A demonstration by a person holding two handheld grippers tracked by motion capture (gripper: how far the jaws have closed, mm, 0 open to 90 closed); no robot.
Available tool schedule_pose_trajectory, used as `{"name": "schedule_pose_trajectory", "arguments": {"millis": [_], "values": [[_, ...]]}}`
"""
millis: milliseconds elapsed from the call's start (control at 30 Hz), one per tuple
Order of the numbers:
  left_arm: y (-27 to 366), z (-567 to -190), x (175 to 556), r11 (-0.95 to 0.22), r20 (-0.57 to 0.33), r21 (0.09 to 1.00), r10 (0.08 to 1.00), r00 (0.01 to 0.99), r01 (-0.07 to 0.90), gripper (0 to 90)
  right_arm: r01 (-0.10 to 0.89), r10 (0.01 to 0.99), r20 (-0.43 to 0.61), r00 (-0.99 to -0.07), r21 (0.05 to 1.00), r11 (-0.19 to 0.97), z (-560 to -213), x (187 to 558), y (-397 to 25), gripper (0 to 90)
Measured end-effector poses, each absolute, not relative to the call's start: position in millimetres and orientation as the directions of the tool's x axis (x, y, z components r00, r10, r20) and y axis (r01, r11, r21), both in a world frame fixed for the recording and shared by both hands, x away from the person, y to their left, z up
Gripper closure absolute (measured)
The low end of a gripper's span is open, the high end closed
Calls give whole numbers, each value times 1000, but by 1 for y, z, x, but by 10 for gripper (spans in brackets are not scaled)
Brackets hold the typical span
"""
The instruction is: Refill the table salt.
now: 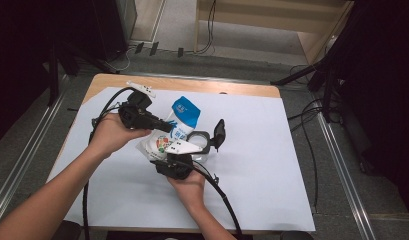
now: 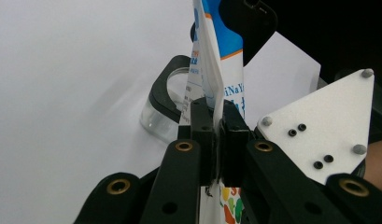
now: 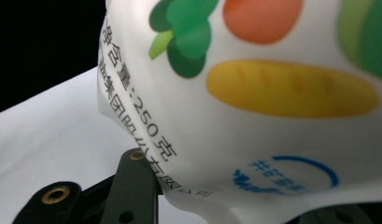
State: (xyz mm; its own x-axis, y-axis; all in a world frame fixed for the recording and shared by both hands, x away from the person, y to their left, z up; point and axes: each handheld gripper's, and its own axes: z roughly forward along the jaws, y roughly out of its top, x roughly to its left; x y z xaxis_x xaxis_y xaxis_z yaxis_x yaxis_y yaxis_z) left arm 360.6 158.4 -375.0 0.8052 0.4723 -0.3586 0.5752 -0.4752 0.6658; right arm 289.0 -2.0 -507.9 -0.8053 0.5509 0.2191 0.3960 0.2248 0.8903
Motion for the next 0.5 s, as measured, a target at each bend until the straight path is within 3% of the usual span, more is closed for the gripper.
{"name": "schedule_pose_trajectory", "arguments": {"millis": [500], "values": [[144, -382, 372, -472, -402, 651, 450, 797, 595, 885, 431, 578, 252, -776, 881, 196, -511, 290, -9, 638]]}}
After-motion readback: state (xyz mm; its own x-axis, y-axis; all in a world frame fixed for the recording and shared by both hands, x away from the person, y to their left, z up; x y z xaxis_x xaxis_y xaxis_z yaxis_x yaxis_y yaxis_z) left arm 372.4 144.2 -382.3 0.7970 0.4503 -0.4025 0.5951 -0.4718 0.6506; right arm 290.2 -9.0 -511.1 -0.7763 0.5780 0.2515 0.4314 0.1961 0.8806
